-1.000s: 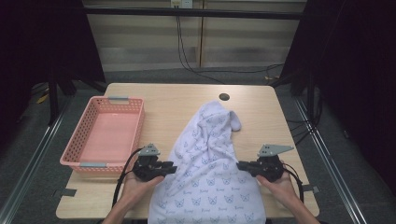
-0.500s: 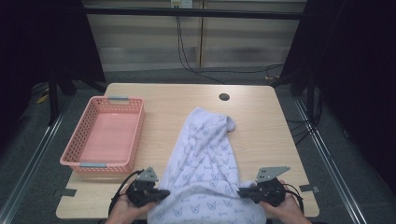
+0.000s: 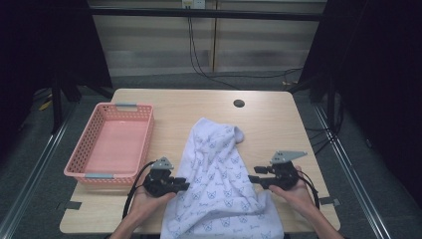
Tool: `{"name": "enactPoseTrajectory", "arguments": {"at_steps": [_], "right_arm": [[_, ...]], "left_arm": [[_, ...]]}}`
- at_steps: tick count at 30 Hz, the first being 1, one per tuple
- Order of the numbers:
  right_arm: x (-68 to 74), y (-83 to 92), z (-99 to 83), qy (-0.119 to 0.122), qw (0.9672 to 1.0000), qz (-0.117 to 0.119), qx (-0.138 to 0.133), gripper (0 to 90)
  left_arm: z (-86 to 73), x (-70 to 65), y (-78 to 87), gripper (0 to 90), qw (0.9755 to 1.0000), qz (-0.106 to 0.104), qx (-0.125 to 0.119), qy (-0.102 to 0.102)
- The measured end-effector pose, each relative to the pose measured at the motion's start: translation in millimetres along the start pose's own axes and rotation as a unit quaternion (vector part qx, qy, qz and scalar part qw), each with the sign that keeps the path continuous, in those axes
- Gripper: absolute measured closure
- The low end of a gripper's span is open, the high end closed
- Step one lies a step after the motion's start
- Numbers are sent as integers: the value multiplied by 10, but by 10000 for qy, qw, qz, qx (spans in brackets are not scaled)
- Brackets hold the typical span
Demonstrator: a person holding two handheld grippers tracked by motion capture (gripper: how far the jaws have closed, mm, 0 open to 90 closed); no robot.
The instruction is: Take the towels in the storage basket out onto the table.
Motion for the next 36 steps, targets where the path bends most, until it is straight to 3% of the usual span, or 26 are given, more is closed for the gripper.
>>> {"name": "enactPoseTrajectory", "arguments": {"at_steps": [2,6,8,9,11,14,17,19,23,27,30,33,36], "right_arm": [[-171,-149,87,-70,9999,-109,40,505],[-319,-404,160,-193,9995,-181,173,473],[-352,-525,182,-186,9992,-241,245,463],[-363,-579,191,-191,9992,-259,247,463],[-354,-667,195,-220,9991,-244,263,474],[-297,-769,157,-128,9989,-243,380,593],[-238,-766,151,-185,9989,-66,418,805],[-231,-712,177,-174,9992,-40,358,836],[-196,-443,399,-118,9998,-46,-141,846],[55,-153,681,170,9978,84,-635,847],[389,-90,828,523,9950,336,-783,847],[798,-236,769,896,9916,758,-541,847],[1057,-458,551,1094,9883,1051,-144,845]], "left_arm": [[56,79,-53,680,10000,62,-64,-2],[78,136,-99,656,9998,161,-66,6],[17,129,-118,651,9996,227,108,-106],[7,118,-114,648,9996,228,66,-133],[-16,104,-91,648,9998,170,91,-61],[-73,67,-38,658,9997,83,187,-92],[-154,9,31,664,9993,58,228,-299],[-215,-29,88,666,9992,-2,279,-269],[-278,-101,139,667,9988,-24,392,-308],[-326,-256,147,668,9980,-321,448,-310],[-350,-306,167,670,9976,-335,511,-322],[-305,-257,182,658,9987,-257,383,-234],[-181,-130,179,632,9998,-55,146,-107]]}}
Point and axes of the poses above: each handheld gripper's, and its own axes: y roughly backward along the jaws, z roughly out of its top, x roughly to its left, the point moved 10 cm from there along -y, roughly forward along the jaws, and after that the axes turned 6 degrees about z, right-handed, at the moved point
